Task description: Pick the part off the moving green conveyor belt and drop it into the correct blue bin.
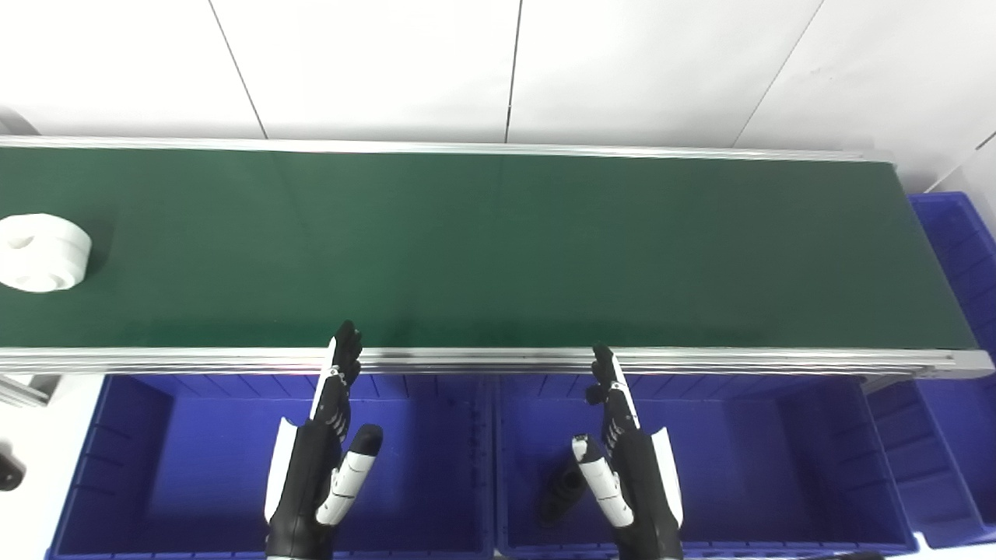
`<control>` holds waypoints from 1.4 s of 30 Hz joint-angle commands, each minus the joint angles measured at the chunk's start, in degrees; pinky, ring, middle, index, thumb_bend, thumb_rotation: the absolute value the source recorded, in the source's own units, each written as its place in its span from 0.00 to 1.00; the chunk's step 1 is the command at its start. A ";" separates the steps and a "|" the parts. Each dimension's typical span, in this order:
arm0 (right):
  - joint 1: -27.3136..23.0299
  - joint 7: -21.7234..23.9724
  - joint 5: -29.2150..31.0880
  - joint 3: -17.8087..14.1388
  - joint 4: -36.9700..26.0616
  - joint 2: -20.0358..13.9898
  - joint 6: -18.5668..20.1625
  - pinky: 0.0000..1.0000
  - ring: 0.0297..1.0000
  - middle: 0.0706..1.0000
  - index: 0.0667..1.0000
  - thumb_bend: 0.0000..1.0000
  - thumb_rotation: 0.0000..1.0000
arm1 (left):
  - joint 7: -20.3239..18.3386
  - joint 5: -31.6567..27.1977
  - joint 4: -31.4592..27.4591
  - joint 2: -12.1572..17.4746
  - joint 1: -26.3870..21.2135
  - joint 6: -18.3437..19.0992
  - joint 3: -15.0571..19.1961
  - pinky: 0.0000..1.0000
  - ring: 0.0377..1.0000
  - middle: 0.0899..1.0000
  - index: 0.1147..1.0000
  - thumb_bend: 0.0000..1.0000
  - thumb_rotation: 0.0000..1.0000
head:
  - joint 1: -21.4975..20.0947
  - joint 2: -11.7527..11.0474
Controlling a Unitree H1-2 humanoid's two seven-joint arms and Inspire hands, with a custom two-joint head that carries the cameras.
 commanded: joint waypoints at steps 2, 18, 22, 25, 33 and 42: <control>0.13 0.39 0.50 0.51 -1.69 0.40 -1.40 1.00 1.00 1.00 0.99 0.72 0.86 | 0.06 -0.11 -0.98 -0.30 0.17 -1.56 -0.09 1.00 0.99 1.00 1.00 0.50 0.90 | 0.09 0.03; -0.13 1.19 0.65 0.57 -1.71 0.03 -0.57 1.00 1.00 1.00 0.98 0.72 0.84 | -0.06 0.51 -0.72 -0.18 -0.25 -1.56 -0.11 1.00 0.99 1.00 1.00 0.50 0.90 | 0.18 0.05; -0.17 1.39 0.79 0.53 -1.72 0.08 -0.25 1.00 1.00 1.00 0.98 0.74 0.83 | -0.19 0.29 -0.56 -0.11 -0.35 -1.70 -0.17 1.00 0.99 1.00 1.00 0.49 0.90 | 0.16 0.00; -0.15 1.37 0.57 0.51 -1.81 0.10 -0.09 1.00 1.00 1.00 0.98 0.74 0.83 | -0.09 0.30 -0.39 -0.16 -0.39 -2.01 -0.16 1.00 0.98 1.00 0.99 0.48 0.90 | 0.16 0.00; -0.14 1.54 0.61 0.59 -2.05 0.07 0.19 1.00 1.00 1.00 0.98 0.73 0.82 | -0.11 0.30 -0.35 -0.11 -0.43 -1.94 -0.11 1.00 0.98 1.00 0.99 0.48 0.90 | 0.09 -0.02; -1.33 1.85 2.54 -1.03 0.79 -1.82 -1.74 1.00 1.00 1.00 0.98 0.75 0.83 | 0.74 2.13 3.07 -1.59 -0.52 -3.55 -1.10 1.00 0.98 1.00 0.99 0.49 0.92 | 6.53 -4.38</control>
